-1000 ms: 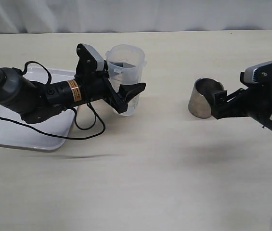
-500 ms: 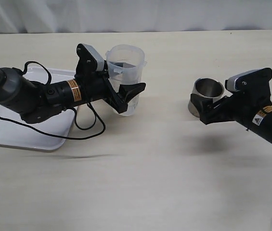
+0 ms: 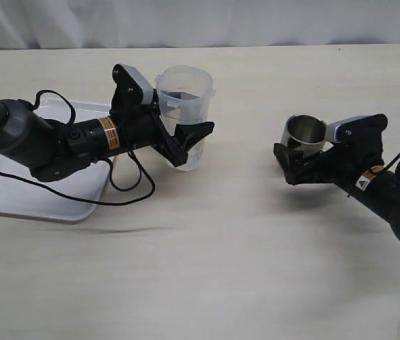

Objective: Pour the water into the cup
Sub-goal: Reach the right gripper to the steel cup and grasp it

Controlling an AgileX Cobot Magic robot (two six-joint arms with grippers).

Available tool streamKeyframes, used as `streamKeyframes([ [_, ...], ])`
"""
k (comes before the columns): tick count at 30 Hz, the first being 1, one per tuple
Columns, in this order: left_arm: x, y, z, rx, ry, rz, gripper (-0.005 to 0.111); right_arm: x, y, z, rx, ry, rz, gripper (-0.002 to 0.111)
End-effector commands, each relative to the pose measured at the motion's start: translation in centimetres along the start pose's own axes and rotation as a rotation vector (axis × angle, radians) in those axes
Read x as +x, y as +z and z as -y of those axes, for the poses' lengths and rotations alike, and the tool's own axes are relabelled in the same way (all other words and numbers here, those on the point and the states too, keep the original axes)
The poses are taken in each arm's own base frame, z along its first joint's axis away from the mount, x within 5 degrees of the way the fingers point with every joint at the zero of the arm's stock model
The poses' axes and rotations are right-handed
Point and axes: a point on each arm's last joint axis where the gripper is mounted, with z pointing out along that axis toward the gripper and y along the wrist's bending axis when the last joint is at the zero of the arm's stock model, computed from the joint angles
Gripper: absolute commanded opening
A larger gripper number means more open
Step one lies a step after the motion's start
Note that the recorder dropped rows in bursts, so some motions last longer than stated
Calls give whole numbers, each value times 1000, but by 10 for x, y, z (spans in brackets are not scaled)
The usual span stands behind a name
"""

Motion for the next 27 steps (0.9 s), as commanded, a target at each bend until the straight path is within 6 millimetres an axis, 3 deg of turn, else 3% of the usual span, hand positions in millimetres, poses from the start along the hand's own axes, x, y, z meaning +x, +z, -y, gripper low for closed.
streamKeyframes([
  [1, 1, 1, 0, -3, 6, -18, 0, 6, 13, 4, -1, -1, 20, 110],
  [14, 0, 1, 0, 0, 6, -7, 0, 1, 27, 4, -57, -16, 56, 109],
  [16, 0, 1, 0, 0, 6, -7, 0, 0, 28, 5, -53, -8, 57, 105],
  [23, 0, 1, 0, 0, 6, -7, 0, 1, 28, 3, -66, -13, 56, 64],
  [27, 0, 1, 0, 0, 6, -7, 0, 2, 28, 2, -85, -25, 39, 29],
])
